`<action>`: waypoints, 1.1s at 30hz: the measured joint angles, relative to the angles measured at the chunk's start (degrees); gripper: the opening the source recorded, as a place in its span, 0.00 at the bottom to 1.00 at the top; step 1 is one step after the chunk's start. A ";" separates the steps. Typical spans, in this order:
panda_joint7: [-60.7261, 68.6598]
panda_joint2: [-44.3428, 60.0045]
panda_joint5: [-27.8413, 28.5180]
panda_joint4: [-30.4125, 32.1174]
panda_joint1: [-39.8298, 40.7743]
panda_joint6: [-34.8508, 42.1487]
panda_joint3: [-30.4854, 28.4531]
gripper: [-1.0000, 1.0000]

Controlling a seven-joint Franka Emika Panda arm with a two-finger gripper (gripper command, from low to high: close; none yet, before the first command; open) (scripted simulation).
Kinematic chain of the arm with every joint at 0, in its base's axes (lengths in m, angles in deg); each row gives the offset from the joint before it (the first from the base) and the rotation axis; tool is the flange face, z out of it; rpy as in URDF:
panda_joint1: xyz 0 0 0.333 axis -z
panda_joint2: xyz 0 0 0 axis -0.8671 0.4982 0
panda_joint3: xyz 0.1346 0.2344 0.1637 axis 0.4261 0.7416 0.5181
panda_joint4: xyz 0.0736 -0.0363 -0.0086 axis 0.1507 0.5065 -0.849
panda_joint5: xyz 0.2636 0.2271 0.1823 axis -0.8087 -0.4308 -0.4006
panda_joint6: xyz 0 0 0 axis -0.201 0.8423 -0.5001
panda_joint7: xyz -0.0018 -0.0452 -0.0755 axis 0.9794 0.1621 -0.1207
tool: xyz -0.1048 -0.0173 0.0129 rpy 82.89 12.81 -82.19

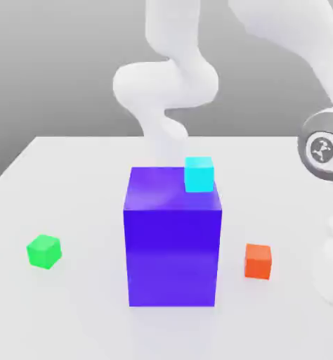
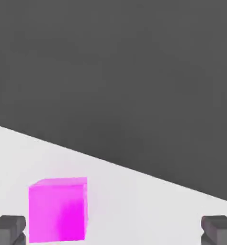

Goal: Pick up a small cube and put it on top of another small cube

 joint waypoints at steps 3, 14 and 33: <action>-1.50 6.16 1.73 -1.48 -1.96 -3.55 -1.49 0.50; -1.31 6.48 1.39 -1.54 -2.37 -3.79 -1.77 0.00; -11.77 -20.18 -11.72 25.75 23.02 -5.41 -22.22 0.00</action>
